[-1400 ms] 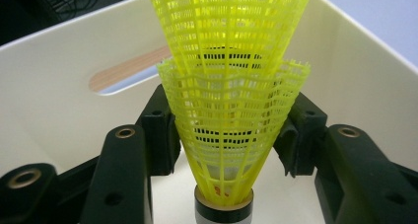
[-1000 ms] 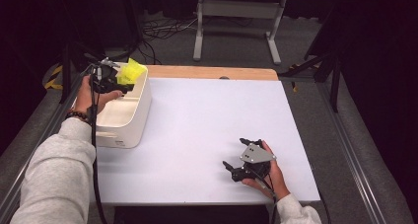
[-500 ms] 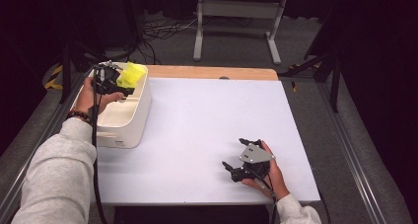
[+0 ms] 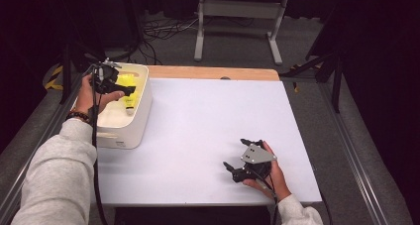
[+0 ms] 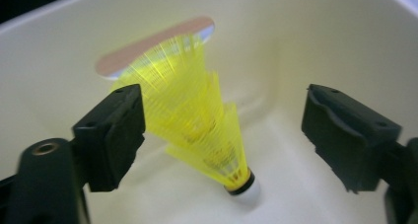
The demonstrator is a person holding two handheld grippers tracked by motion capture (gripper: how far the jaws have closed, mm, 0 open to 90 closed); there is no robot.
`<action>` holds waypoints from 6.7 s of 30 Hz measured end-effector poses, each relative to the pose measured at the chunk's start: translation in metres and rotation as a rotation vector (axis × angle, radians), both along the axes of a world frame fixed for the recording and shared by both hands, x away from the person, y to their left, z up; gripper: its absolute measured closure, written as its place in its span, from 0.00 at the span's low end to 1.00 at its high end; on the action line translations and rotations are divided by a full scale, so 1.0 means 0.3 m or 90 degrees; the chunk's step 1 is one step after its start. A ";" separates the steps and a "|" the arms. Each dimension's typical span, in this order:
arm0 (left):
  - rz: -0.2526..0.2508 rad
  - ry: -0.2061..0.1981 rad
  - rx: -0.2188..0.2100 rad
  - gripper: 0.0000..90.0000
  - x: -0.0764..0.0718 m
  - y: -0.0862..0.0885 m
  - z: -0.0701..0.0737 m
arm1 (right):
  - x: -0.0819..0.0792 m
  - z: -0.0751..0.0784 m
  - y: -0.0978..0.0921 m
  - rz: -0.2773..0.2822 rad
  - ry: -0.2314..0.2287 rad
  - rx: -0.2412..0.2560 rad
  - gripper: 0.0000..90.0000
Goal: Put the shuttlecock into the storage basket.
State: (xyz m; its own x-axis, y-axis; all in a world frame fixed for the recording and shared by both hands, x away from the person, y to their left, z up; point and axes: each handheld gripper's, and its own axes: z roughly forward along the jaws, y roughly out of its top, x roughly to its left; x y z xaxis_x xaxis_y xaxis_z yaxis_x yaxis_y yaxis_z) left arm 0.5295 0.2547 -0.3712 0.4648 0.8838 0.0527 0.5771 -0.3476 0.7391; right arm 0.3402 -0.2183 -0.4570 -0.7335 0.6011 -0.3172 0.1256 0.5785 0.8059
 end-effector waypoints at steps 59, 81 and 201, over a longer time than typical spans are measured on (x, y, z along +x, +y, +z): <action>-0.149 -0.258 -0.103 0.12 -0.283 -0.022 0.132 | -0.020 0.026 0.001 0.000 -0.023 0.012 0.08; -0.189 -0.297 -0.107 0.11 -0.358 -0.046 0.133 | -0.022 0.029 0.005 0.002 -0.024 0.013 0.08; -0.390 -0.299 0.004 0.09 -0.623 -0.355 -0.137 | -0.048 0.046 0.011 0.019 -0.034 0.020 0.07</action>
